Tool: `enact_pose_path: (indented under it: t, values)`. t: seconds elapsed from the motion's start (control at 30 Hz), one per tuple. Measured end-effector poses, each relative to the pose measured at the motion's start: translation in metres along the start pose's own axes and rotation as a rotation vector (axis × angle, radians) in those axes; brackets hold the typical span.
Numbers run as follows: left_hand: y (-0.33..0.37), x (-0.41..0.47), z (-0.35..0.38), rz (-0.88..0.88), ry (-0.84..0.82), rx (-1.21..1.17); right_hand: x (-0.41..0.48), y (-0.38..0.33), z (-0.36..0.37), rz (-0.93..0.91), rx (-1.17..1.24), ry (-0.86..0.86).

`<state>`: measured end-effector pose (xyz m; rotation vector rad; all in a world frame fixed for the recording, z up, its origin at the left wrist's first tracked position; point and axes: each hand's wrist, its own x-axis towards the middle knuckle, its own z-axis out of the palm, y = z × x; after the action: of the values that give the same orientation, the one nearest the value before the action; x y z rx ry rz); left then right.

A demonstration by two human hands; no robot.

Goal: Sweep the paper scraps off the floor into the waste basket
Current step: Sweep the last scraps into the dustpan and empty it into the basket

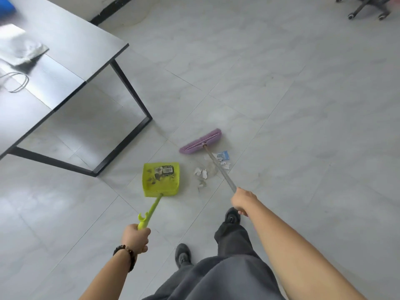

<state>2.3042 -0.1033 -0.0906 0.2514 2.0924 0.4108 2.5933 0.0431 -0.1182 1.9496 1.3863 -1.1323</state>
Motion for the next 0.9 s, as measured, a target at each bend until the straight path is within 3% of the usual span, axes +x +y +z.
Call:
enact_pose_path:
  t: [0.17, 0.4, 0.7, 0.9]
  values:
    - [-0.051, 0.005, -0.047, 0.165, 0.0, 0.315, -0.039, 0.009, 0.063, 0.177, 0.343, -0.153]
    - [-0.078, 0.015, -0.075, 0.252, -0.073, 0.44, -0.074, 0.012, 0.091, 0.013, 0.757, 0.007]
    - [-0.036, 0.016, -0.062, 0.363, -0.143, 0.713, -0.098, -0.004, 0.101, 0.042, 1.074, 0.077]
    - [0.009, 0.015, -0.037, 0.404, -0.091, 0.73, -0.065, 0.001, 0.1, 0.178, 1.157, 0.048]
